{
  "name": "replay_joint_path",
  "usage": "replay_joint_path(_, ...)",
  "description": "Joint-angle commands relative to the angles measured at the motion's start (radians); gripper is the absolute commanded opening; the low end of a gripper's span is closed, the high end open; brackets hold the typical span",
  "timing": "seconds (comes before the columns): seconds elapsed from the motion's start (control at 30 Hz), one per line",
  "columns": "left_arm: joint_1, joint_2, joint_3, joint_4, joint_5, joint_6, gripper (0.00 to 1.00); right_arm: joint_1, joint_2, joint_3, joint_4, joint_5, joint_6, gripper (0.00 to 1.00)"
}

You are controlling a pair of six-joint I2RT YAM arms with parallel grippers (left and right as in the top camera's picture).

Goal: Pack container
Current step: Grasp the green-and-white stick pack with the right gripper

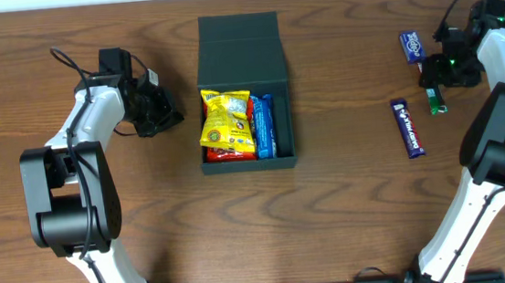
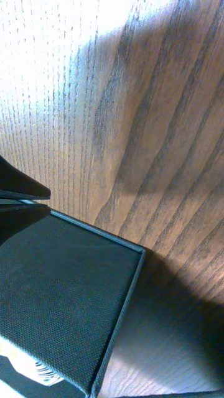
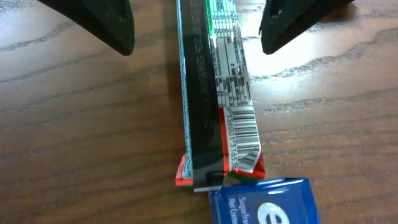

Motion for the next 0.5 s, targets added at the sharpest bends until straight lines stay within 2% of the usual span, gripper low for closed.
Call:
replay_joint_path(0.0,0.004,0.013,-0.012,-0.001,0.000,-0.001,0.06,0.018,-0.006,-0.009,0.006,-0.019,-0.003,0.64)
replay_joint_path(0.27,0.004,0.013,-0.012,-0.002,0.000,-0.001,0.06,0.032,0.028,-0.011,0.006,-0.018,0.000,0.56)
replay_joint_path(0.47,0.004,0.013,-0.012,-0.002,0.000,-0.001,0.05,0.041,0.037,-0.012,0.015,0.001,0.000,0.57)
